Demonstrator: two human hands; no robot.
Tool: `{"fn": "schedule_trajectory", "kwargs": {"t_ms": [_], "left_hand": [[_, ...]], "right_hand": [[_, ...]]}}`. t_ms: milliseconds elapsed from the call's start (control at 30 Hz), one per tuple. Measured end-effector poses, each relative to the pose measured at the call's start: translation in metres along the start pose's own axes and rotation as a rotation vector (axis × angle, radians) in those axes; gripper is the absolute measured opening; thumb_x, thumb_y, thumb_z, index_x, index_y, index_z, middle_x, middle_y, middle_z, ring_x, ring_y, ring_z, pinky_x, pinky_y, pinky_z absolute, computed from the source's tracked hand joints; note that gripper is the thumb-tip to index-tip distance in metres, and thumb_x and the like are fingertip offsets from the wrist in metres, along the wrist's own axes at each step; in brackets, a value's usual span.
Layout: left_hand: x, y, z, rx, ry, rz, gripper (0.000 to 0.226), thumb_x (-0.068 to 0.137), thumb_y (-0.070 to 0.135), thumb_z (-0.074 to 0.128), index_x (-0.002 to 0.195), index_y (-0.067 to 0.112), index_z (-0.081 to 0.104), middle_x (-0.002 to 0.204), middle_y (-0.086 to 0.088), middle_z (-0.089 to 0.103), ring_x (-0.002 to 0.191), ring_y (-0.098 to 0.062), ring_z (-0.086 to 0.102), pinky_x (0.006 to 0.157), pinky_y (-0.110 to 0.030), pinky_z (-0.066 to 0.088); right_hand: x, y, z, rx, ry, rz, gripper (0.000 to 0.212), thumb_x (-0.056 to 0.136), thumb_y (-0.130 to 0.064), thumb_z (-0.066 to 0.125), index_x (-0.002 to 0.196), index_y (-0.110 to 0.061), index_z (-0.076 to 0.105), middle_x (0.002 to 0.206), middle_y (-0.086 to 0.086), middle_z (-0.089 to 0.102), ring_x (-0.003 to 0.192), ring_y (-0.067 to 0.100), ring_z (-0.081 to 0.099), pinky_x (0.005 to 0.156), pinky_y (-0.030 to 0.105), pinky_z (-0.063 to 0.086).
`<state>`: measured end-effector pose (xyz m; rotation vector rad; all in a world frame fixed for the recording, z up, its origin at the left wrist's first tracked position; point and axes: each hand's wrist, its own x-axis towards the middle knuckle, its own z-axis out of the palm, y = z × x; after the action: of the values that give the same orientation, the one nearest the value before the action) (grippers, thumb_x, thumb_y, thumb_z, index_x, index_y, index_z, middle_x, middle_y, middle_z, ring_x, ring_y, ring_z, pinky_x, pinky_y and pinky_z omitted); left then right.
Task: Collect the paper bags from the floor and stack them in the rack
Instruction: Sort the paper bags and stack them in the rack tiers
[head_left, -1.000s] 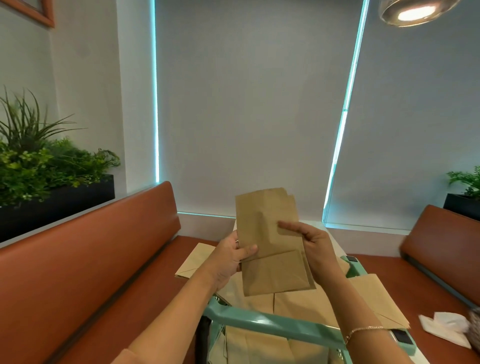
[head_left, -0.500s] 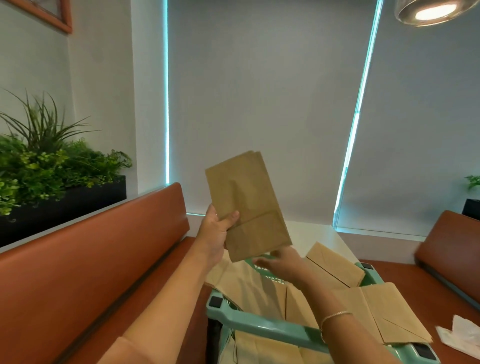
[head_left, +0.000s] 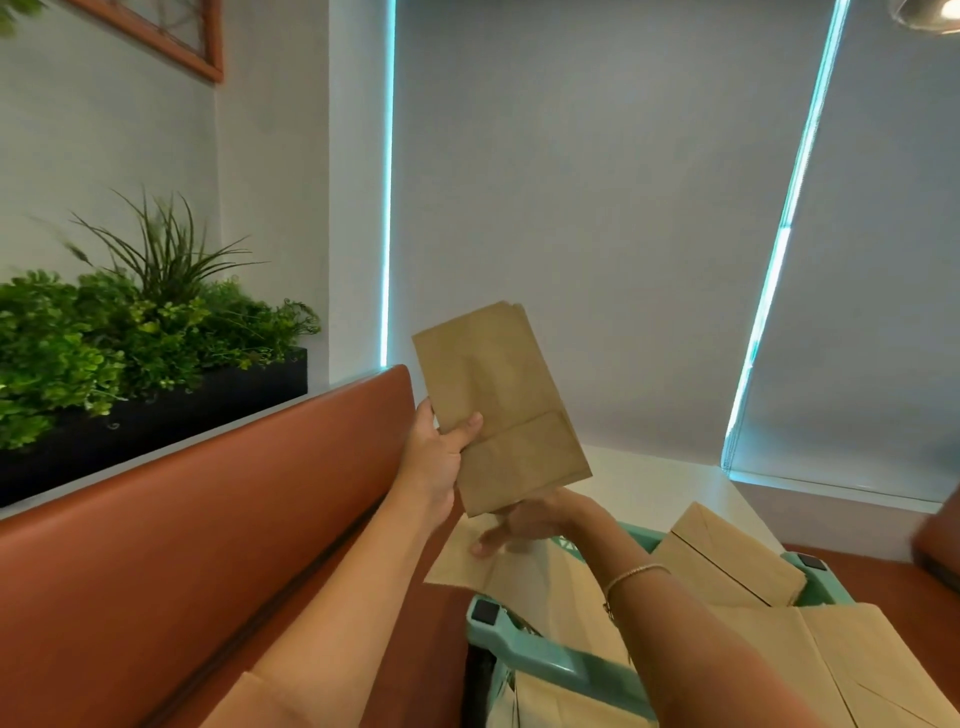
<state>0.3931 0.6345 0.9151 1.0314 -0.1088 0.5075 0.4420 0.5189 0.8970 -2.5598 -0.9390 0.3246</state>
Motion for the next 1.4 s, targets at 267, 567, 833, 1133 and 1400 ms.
{"fn": "schedule_trajectory", "kwargs": {"t_ms": [267,567,833,1133,1400], "left_hand": [[-0.006,-0.004,-0.002,0.022,0.02,-0.025,0.025,0.09,0.0,0.056,0.1,0.022,0.054,0.096,0.001,0.066,0.08,-0.011,0.066,0.054,-0.022,0.055],[-0.012,-0.011,-0.001,0.043,0.054,-0.048,0.022,0.09,0.0,0.056,0.099,0.02,0.055,0.095,0.001,0.066,0.081,-0.011,0.065,0.059,-0.024,0.053],[-0.009,-0.011,0.001,0.007,0.07,-0.042,0.021,0.09,0.0,0.056,0.1,0.019,0.056,0.092,0.001,0.067,0.073,-0.007,0.068,0.054,-0.021,0.054],[-0.004,-0.011,0.01,-0.027,0.126,-0.074,0.024,0.091,0.005,0.057,0.112,0.017,0.053,0.093,-0.002,0.066,0.08,-0.018,0.064,0.07,-0.037,0.055],[-0.017,-0.045,0.036,0.17,0.026,-0.224,0.019,0.092,0.007,0.056,0.109,0.016,0.053,0.099,-0.006,0.065,0.087,-0.024,0.063,0.08,-0.042,0.053]], "right_hand": [[-0.005,0.003,0.004,0.154,0.009,-0.002,0.064,0.075,-0.029,0.076,0.131,-0.021,0.046,0.129,0.001,0.051,0.119,0.022,0.047,0.106,0.036,0.037],[-0.021,0.016,-0.003,0.347,0.13,-0.07,0.049,0.075,-0.007,0.076,0.119,-0.013,0.055,0.102,-0.006,0.056,0.098,0.014,0.053,0.096,0.028,0.043],[-0.034,0.043,-0.018,0.608,0.161,0.017,0.025,0.069,0.0,0.078,0.09,-0.008,0.065,0.083,0.0,0.06,0.075,0.013,0.057,0.065,0.021,0.047],[-0.08,0.062,-0.071,0.831,0.529,0.091,0.015,0.087,0.0,0.059,0.087,-0.013,0.066,0.084,0.011,0.066,0.068,0.021,0.062,0.066,0.031,0.053],[-0.128,0.05,-0.123,0.206,1.233,-0.067,0.037,0.076,0.005,0.046,0.061,-0.024,0.064,0.085,0.004,0.067,0.09,0.019,0.057,0.082,0.035,0.045]]}}
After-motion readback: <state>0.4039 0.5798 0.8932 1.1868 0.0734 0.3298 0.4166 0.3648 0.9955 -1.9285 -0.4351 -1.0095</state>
